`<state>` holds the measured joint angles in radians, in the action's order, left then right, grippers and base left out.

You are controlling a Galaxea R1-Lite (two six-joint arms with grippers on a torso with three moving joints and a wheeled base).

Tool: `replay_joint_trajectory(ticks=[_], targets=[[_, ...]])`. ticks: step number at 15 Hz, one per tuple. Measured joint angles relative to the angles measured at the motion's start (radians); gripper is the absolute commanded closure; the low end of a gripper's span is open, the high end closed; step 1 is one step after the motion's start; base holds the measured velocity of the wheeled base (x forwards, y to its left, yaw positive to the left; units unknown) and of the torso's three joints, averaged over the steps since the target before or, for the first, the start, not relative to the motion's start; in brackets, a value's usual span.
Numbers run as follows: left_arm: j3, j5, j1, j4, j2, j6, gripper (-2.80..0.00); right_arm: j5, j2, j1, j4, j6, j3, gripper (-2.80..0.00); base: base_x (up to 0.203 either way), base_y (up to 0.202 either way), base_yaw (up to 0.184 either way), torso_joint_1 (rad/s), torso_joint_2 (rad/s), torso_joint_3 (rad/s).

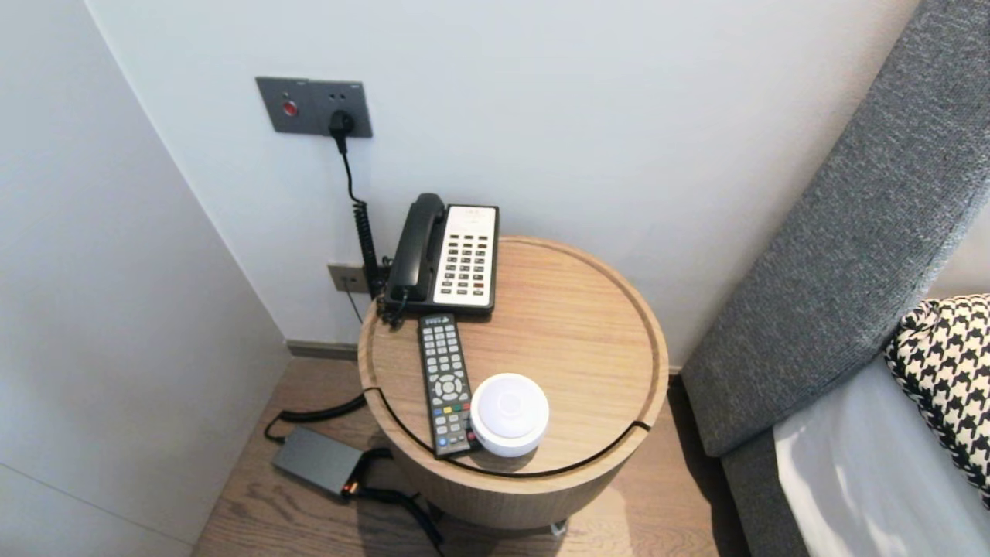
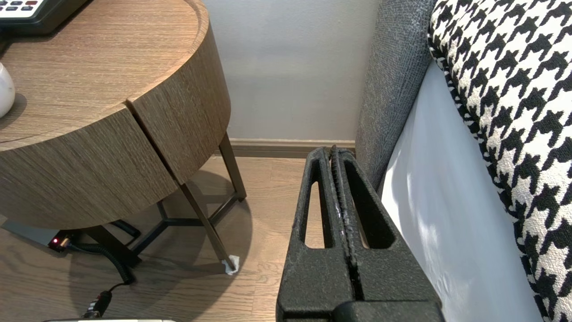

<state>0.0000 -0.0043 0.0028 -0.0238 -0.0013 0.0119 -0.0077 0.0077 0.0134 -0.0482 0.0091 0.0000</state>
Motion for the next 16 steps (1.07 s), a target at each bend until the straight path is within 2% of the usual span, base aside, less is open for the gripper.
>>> replay_joint_trajectory(ticks=[16], targets=[[0.0,0.0,0.0,0.0,0.0,0.0,0.0,0.0,0.0,-0.001,0.0,0.001,0.0,0.0,0.0,0.0,0.0,0.0,0.0,0.0]])
